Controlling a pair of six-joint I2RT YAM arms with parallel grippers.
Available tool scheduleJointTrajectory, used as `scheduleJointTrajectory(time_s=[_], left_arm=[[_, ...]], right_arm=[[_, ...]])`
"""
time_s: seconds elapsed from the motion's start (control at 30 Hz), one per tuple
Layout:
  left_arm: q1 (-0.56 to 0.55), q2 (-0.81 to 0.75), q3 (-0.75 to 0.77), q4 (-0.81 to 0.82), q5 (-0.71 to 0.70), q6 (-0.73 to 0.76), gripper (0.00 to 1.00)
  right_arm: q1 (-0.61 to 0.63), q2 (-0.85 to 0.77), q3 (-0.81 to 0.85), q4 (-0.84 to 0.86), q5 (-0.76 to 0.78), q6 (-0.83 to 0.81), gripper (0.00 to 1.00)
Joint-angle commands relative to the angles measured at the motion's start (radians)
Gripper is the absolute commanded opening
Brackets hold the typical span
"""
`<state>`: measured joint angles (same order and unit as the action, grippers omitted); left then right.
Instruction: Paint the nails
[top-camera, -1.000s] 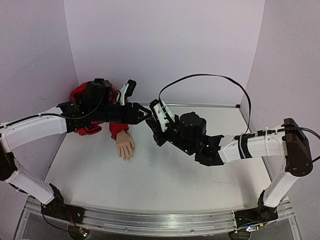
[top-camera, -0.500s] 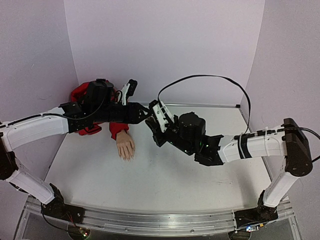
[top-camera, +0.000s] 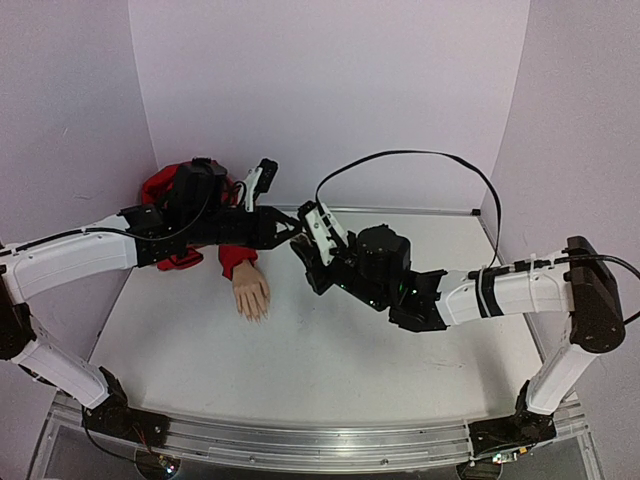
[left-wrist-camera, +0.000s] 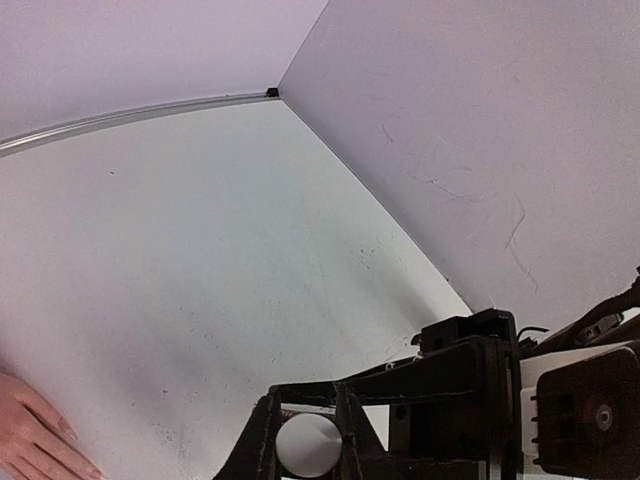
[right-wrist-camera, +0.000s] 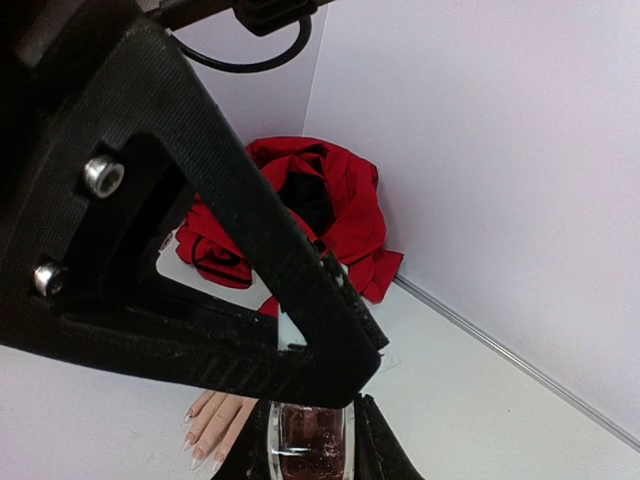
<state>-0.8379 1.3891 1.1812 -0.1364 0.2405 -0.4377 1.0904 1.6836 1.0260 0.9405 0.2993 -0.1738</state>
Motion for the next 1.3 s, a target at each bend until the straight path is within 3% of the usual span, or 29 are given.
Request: scheduleJointTrajectory(time_s=[0.0,0.1,0.17,0.23,0.3,0.4,0.53,0.6,0.67,0.8,1.0,1.1,1.27], left_arm=[[-0.009,-0.015,-0.024,0.059,0.2,0.083,0.03],[-0.009,-0.02,-0.067,0.058,0.353,0.19,0.02],[-0.009,-0.033,-0.1,0.058,0.531,0.278,0.01],[-0.009,-0.044,-0.12,0.058,0.693,0.337,0.0],[-0.009,-0.05,-0.123,0.058,0.803,0.363,0.0],[-0.009,-0.049,-0.106,0.058,0.909,0.369,0.0],[-0.009,-0.056,-0.085,0.058,0.891,0.364,0.0],[-0.007,-0.074,-0.08,0.059,0.798,0.341,0.08],[0.0,-0.101,-0.081,0.054,0.697,0.316,0.3],[0.026,-0.172,-0.1,0.04,0.566,0.275,0.56],[0.031,-0.208,-0.097,0.019,0.366,0.162,0.9],[0.031,-0.191,-0.073,0.006,0.21,0.039,0.88],[0.028,-0.147,-0.02,0.007,0.147,-0.007,0.7]], right_arm=[[-0.004,-0.043,0.051,0.072,-0.125,0.033,0.0],[-0.075,-0.096,0.034,0.043,-0.442,0.107,0.0],[-0.175,-0.112,0.035,0.074,-0.863,0.262,0.0],[-0.234,-0.1,0.05,0.18,-1.134,0.411,0.0],[-0.238,-0.096,0.06,0.288,-1.269,0.505,0.0],[-0.237,-0.085,0.064,0.385,-1.333,0.618,0.0],[-0.238,-0.106,0.011,0.375,-1.262,0.578,0.0],[-0.238,-0.121,-0.017,0.353,-1.207,0.536,0.0],[-0.238,-0.149,-0.045,0.271,-1.121,0.454,0.0],[-0.238,-0.198,-0.092,0.123,-0.889,0.311,0.0],[-0.209,-0.206,-0.116,0.049,-0.609,0.215,0.0],[-0.153,-0.19,-0.102,0.028,-0.424,0.141,0.0],[-0.067,-0.136,-0.042,0.014,-0.146,0.048,0.0]])
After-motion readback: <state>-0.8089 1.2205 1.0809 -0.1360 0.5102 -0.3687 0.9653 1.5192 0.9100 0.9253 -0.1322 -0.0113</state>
